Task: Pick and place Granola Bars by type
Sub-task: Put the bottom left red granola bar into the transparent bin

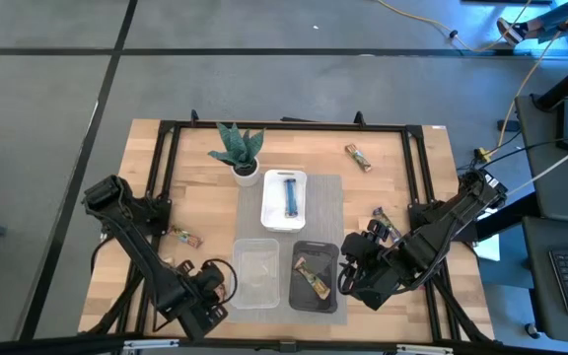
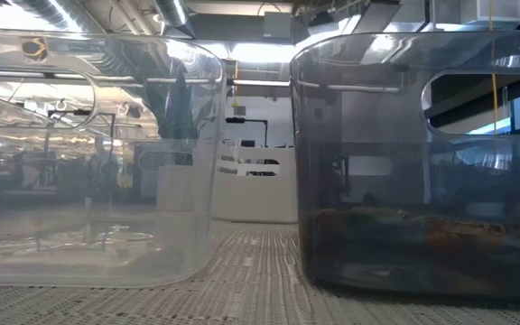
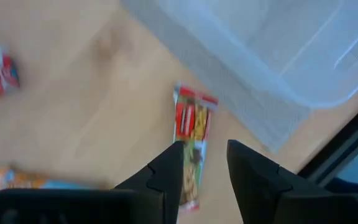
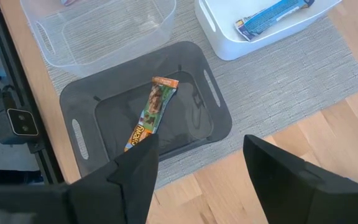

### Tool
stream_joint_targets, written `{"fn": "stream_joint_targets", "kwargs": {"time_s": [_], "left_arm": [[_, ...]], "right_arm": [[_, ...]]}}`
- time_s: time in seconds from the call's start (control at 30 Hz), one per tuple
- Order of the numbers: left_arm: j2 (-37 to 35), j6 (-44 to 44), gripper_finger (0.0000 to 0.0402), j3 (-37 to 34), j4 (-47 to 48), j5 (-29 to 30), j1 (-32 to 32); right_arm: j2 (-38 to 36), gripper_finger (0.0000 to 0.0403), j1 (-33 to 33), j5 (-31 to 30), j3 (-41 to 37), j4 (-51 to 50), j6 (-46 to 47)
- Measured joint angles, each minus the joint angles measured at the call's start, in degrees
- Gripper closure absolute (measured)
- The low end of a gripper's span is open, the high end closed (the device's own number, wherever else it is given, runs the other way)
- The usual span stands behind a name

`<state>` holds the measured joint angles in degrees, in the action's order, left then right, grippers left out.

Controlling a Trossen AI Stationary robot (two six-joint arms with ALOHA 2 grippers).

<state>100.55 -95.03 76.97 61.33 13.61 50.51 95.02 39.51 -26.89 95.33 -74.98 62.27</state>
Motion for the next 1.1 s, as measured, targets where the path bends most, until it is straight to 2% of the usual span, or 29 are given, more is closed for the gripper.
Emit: {"fn": "stream_joint_targets", "kwargs": {"time_s": [0.13, 0.33, 0.47, 0.6, 0.77, 0.9, 1.1], "left_arm": [[0.00, -1.09, 0.0254, 0.00, -0.09, -2.81, 0.01], [0.02, -1.88, 0.0183, 0.00, -0.08, -1.56, 0.08], [0.00, -2.05, 0.0157, 0.00, -0.07, -1.07, 0.08], [0.85, -4.84, 0.0151, -0.26, -0.13, -1.11, 0.01], [3.33, -7.89, 0.0156, -3.19, -2.17, -4.69, -0.03], [4.51, -8.15, 0.0161, -5.69, -7.91, -5.74, -0.05], [6.11, -7.17, 0.0162, -7.56, -10.05, -7.14, -0.05]], "right_arm": [[0.00, 0.0166, 0.00, 0.00, 0.00, -0.02, -0.01], [0.00, 0.0166, 0.00, -0.02, 0.00, -0.07, -0.01], [0.00, 0.0166, 0.02, -0.02, 0.00, -0.06, 0.01], [0.00, 0.0166, 0.02, -0.02, 0.00, -0.04, 0.01], [0.00, 0.0166, 0.02, -0.07, 0.00, -0.04, 0.01], [0.00, 0.0166, 0.02, -0.10, 0.00, -0.03, 0.01], [0.00, 0.0166, 0.02, -0.15, 0.00, 0.01, 0.04]]}}
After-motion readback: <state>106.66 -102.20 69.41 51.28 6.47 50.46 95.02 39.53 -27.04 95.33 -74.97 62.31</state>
